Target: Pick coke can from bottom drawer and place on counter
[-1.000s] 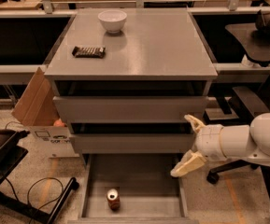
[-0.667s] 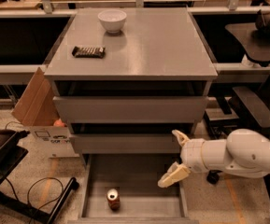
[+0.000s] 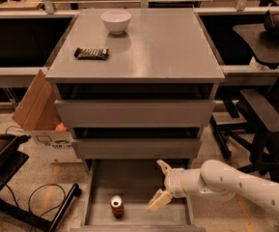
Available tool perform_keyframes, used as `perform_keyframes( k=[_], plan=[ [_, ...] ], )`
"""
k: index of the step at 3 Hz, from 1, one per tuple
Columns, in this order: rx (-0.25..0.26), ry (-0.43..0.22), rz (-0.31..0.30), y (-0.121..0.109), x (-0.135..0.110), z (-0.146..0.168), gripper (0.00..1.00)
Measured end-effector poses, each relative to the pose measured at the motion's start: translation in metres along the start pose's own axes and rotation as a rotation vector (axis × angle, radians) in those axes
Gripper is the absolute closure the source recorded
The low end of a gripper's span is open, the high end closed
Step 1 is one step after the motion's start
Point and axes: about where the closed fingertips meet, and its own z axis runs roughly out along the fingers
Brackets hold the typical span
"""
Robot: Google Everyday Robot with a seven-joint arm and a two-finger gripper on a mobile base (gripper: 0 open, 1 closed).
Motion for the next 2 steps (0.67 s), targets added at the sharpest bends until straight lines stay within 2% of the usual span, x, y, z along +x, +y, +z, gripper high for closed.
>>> perform_keyframes(
  k=[1,2],
  plan=[
    [-0.067,-0.020,0.055,0.010,0.042,0.052,0.00],
    [-0.082,-0.028,0.079,0.017,0.051,0.062,0.00]
  ],
)
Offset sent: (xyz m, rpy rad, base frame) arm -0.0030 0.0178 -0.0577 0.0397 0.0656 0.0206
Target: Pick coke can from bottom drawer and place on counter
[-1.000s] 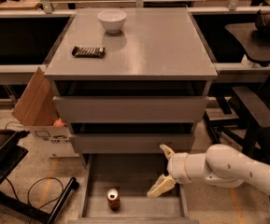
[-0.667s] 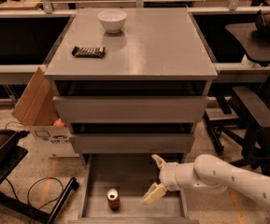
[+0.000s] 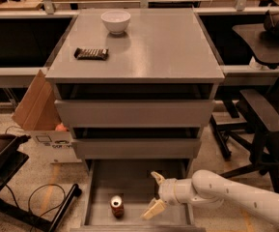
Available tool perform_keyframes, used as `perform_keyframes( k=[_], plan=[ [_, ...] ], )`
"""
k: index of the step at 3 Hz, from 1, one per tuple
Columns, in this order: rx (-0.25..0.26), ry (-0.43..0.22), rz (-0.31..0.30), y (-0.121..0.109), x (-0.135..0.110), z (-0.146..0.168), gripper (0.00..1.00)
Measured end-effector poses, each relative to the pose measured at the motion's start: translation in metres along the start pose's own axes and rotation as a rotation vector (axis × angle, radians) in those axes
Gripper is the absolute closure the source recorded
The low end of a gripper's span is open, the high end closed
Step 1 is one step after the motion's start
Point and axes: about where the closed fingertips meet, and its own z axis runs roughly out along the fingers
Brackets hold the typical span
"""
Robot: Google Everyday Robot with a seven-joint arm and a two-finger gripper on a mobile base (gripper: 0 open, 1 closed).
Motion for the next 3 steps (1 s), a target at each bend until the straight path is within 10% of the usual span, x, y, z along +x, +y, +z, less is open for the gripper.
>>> perform_keyframes(
  k=[3],
  plan=[
    [-0.096,-0.074,-0.081,-0.036,0.046,0.084,0.00]
  ],
)
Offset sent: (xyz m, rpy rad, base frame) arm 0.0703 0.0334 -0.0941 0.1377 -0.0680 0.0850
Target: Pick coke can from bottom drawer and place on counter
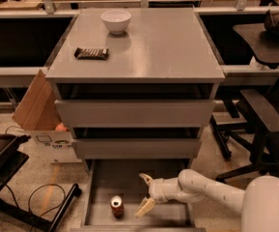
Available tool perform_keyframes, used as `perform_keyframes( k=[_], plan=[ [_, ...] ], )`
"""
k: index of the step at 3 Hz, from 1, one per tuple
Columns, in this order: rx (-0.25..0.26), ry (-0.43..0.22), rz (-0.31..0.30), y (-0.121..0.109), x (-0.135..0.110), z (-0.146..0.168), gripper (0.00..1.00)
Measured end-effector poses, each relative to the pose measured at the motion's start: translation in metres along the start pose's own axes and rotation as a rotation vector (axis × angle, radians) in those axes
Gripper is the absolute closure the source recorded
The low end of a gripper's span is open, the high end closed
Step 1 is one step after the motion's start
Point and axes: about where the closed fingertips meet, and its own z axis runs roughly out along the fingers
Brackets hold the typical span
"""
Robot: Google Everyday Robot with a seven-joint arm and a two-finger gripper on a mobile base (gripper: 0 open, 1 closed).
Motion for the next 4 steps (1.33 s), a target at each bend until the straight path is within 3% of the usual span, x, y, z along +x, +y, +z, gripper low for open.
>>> perform_keyframes(
  k=[2,4],
  plan=[
    [-0.019,0.002,-0.010,-0.044,0.053,0.051,0.00],
    [-0.083,-0.013,0.009,-0.046,0.081,0.103,0.00]
  ],
)
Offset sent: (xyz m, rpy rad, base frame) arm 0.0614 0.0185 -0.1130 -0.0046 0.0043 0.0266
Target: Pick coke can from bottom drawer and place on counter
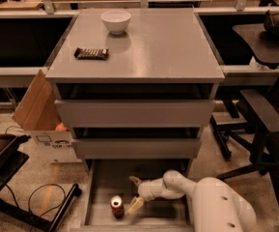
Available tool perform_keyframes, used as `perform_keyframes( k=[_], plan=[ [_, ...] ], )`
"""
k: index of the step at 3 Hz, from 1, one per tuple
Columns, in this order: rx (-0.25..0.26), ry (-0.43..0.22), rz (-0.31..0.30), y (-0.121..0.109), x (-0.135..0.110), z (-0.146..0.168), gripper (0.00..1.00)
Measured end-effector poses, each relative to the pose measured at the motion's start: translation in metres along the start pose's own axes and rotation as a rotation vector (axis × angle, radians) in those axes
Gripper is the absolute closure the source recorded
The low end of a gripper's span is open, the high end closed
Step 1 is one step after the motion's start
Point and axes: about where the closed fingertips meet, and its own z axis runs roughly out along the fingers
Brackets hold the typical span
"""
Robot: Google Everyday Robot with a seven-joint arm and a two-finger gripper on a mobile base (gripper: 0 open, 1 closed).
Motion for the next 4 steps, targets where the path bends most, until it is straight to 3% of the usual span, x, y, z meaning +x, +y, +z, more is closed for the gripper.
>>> perform_keyframes(
  k=[2,4],
  plan=[
    [-0.097,-0.019,-0.003,0.013,0.002,0.044,0.00],
    [-0.170,-0.031,0.010,0.037,-0.002,0.064,0.27]
  ],
)
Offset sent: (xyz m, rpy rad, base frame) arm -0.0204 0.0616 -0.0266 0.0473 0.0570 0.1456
